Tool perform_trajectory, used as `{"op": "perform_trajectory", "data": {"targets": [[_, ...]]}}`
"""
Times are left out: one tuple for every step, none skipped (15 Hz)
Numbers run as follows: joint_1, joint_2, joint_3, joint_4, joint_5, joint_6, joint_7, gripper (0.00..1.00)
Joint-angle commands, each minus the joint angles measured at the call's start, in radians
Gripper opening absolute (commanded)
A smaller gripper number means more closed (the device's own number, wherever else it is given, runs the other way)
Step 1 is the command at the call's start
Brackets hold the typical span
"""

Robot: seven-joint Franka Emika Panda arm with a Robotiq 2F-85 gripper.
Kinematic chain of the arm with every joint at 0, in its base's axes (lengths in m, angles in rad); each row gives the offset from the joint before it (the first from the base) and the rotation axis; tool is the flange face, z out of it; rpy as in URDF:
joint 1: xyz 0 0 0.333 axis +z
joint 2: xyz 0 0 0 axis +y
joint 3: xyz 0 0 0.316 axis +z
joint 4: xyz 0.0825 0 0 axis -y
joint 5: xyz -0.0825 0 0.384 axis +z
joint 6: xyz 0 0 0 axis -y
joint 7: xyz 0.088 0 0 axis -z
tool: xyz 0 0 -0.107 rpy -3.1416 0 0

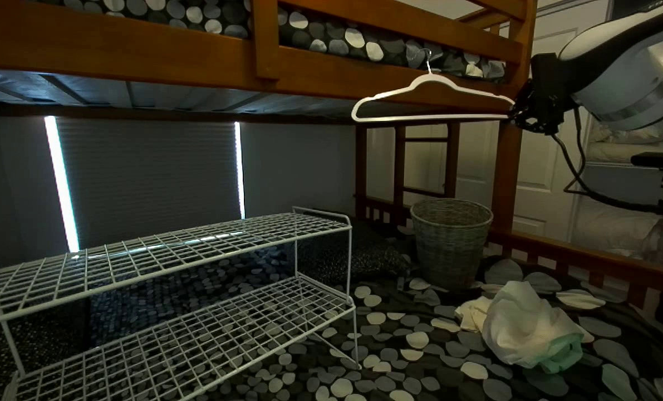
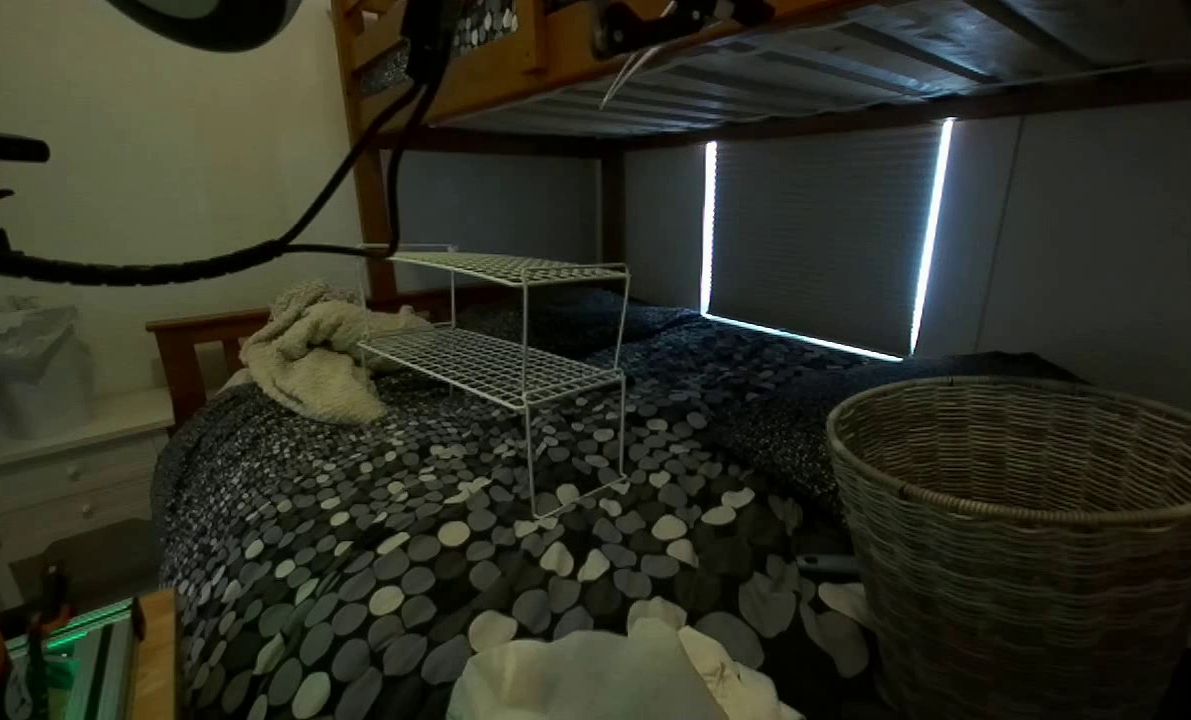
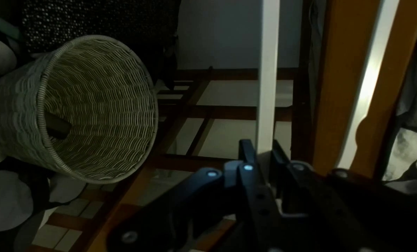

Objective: Change the white clothes hanger on the base of the top bunk

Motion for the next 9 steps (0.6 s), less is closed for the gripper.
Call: {"op": "perform_trajectory", "data": {"targets": [[-0.005,0.064,-0.019,0.043,0.03,0.004,0.019,0.03],[-0.008,0.079,-0.019,0.052,0.033,0.0,0.021,0.03],[-0.01,0.092,-0.021,0.059,0.031,-0.006,0.023,0.03],[-0.017,0.105,-0.02,0.064,0.03,-0.013,0.027,0.03],[-0.023,0.121,-0.018,0.075,0.03,-0.025,0.032,0.03],[-0.028,0.13,-0.016,0.078,0.029,-0.031,0.035,0.03],[-0.027,0.141,-0.017,0.085,0.028,-0.029,0.037,0.03],[-0.034,0.151,-0.014,0.092,0.027,-0.037,0.04,0.03],[-0.044,0.162,-0.008,0.099,0.025,-0.052,0.044,0.03]]}}
